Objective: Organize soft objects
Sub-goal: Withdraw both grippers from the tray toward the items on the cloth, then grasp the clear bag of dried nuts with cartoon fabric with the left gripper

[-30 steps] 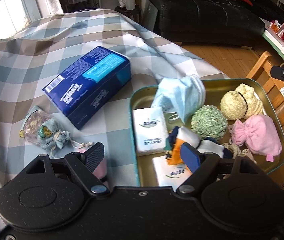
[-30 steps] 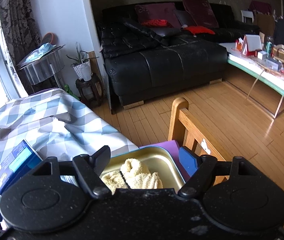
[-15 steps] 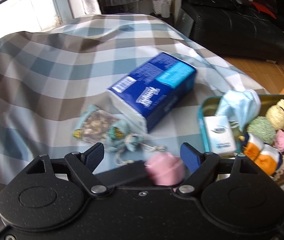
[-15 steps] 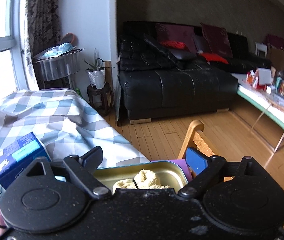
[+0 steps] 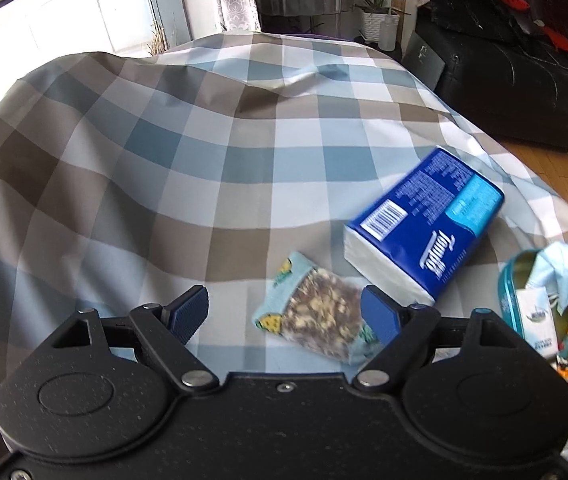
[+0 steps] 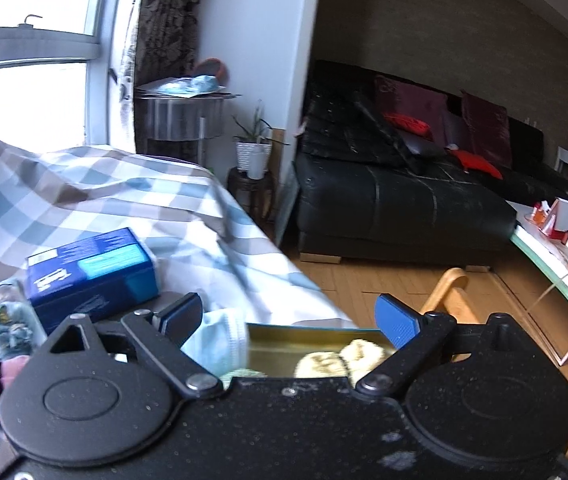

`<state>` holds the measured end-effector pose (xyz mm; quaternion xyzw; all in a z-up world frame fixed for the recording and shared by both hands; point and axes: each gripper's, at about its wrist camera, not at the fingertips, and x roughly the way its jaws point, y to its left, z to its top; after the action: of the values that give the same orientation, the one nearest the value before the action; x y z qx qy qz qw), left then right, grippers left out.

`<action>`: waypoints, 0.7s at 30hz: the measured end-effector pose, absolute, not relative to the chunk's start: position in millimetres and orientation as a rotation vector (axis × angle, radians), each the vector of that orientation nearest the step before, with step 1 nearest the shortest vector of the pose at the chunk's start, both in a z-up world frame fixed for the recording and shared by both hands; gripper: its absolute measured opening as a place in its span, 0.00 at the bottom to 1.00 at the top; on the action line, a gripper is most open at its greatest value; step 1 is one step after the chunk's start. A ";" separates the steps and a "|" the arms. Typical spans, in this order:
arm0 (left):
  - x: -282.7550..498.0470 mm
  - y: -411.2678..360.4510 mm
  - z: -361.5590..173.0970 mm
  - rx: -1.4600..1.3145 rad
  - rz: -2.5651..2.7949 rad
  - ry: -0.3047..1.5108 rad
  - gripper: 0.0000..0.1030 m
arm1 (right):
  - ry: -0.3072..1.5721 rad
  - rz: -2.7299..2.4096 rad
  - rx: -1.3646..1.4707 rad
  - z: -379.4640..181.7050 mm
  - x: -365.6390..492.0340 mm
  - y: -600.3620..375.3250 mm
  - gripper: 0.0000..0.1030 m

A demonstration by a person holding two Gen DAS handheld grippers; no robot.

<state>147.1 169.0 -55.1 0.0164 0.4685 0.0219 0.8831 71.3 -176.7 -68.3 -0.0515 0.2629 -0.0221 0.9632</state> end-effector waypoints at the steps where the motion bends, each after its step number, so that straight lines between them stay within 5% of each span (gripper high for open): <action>1: 150.7 172.3 -55.7 0.028 0.043 0.972 0.77 | 0.533 -0.041 -0.101 -68.7 68.2 -171.5 0.91; 21: 173.5 187.0 -96.0 -0.033 -0.108 1.070 0.78 | 0.695 0.256 -0.194 -92.6 20.5 -25.7 0.92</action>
<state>173.5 187.0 -96.0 -0.0156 0.5097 -0.0514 0.8587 20.5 -25.7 -92.6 -0.0947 0.3390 0.1248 0.9276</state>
